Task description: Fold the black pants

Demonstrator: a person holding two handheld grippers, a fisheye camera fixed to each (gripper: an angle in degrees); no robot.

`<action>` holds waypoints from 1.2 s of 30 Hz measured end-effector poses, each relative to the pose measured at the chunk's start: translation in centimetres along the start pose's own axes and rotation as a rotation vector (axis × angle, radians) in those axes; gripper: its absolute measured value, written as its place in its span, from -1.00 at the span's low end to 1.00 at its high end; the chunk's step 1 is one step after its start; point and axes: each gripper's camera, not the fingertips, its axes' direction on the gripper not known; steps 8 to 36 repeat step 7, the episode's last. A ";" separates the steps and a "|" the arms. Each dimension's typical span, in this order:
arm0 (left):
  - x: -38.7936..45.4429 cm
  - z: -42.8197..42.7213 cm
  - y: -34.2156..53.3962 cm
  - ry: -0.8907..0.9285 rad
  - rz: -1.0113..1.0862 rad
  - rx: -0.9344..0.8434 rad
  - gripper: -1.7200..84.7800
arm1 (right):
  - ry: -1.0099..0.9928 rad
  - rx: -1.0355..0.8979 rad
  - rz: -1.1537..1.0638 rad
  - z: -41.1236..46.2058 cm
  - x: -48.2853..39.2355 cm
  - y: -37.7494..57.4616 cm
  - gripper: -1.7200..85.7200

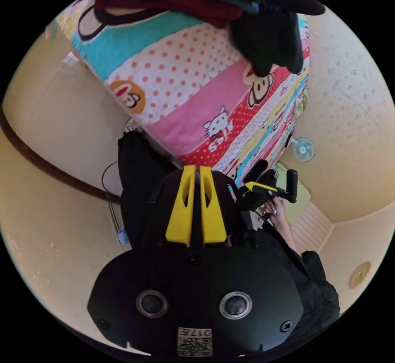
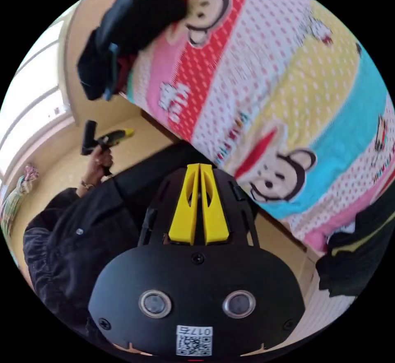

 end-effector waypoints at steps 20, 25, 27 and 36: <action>-10.3 7.8 -1.6 -0.198 -0.433 -0.477 -0.98 | 0.342 -0.547 0.320 12.1 9.4 16.7 -0.95; -10.3 7.8 -1.6 -0.198 -0.433 -0.477 -0.98 | 0.342 -0.547 0.320 12.1 9.4 16.7 -0.95; -10.3 7.8 -1.6 -0.198 -0.433 -0.477 -0.98 | 0.342 -0.547 0.320 12.1 9.4 16.7 -0.95; -10.3 7.8 -1.6 -0.198 -0.433 -0.477 -0.98 | 0.342 -0.547 0.320 12.1 9.4 16.7 -0.95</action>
